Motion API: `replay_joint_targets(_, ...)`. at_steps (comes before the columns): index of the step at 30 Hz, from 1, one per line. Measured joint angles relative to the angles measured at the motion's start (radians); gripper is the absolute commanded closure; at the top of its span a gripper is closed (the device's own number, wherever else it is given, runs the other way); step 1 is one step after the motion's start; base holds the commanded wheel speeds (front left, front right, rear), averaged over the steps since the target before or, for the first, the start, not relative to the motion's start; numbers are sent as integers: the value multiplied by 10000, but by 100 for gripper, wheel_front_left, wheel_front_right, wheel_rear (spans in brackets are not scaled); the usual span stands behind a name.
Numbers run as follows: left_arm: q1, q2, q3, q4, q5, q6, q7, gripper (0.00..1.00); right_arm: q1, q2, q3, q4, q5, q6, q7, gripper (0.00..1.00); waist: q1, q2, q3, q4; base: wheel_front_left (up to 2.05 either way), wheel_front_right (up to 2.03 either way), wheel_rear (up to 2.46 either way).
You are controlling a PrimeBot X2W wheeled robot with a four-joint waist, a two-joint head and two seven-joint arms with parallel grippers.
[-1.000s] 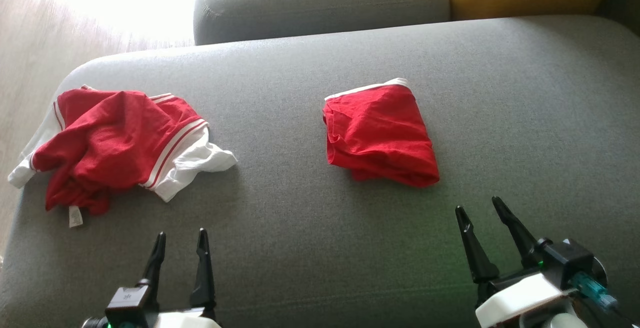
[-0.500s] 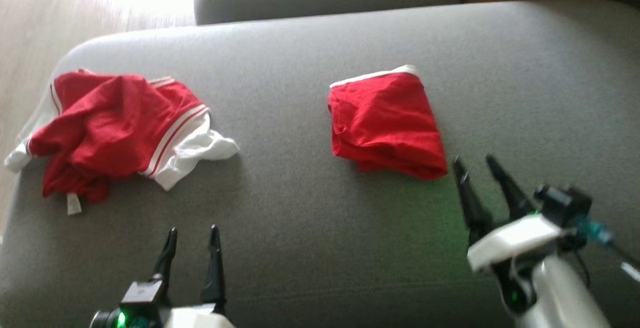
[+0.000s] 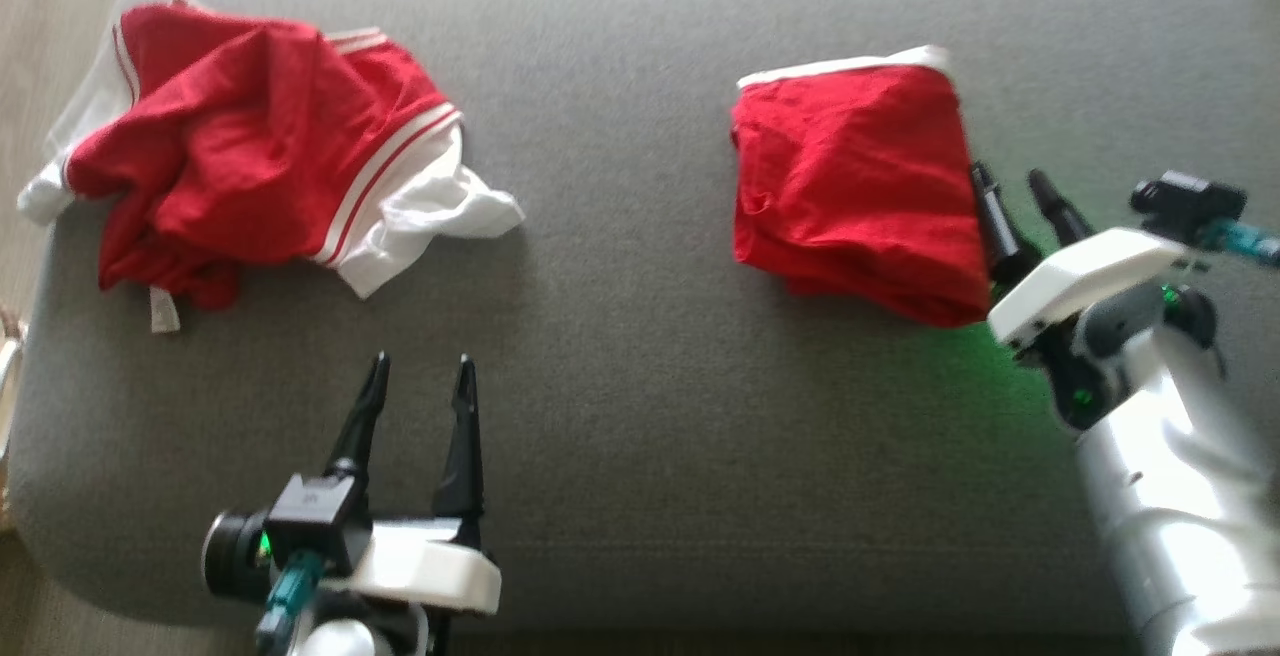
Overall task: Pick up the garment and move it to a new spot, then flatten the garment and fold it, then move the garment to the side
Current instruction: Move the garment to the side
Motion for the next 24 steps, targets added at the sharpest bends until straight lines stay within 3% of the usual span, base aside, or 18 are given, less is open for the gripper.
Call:
replay_joint_targets(10, -447, -12, -274, 128, 2, 2, 0, 0, -820, -380, 525, 874, 1726, 0, 1668, 0, -2, 0, 623, 393, 0, 0, 0)
replay_joint_targets(21, -669, -19, -364, 167, 73, 2, 0, 0, -1368, -769, 895, 1421, 2721, 0, 2240, 0, -3, 0, 736, 469, 0, 0, 0)
replay_joint_targets(22, -669, -21, -366, 169, 73, 2, 0, 0, -1413, -794, 1014, 1415, 2815, 0, 2370, 22, -3, 0, 748, 471, 0, 0, 0)
replay_joint_targets(23, -670, -21, -368, 176, 73, 2, 0, 0, -1435, -811, 1087, 1409, 2901, 0, 2456, 51, -3, 0, 758, 472, 0, 0, 0)
replay_joint_targets(24, -673, -21, -374, 178, 73, 2, 0, 0, -1441, -826, 1149, 1409, 2991, 0, 2535, 66, -3, 0, 766, 472, 0, 0, 0)
